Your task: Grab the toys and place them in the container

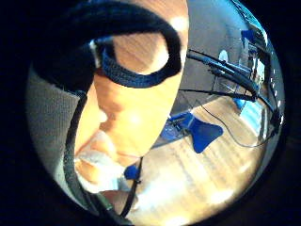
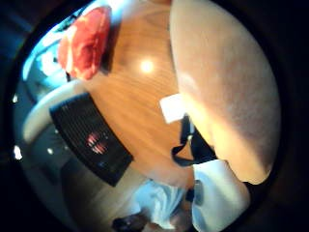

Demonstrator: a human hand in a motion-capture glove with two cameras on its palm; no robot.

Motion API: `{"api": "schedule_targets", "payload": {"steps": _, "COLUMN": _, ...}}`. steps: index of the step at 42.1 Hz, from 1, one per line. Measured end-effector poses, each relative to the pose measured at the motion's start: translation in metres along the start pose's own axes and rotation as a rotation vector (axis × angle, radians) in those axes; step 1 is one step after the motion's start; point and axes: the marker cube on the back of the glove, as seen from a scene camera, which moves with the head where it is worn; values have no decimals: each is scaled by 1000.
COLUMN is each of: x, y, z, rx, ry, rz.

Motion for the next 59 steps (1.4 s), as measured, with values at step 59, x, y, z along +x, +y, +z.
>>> {"api": "schedule_targets", "payload": {"steps": 59, "x": -217, "y": 182, "z": -177, "rx": 635, "ry": -20, "rz": -446}}
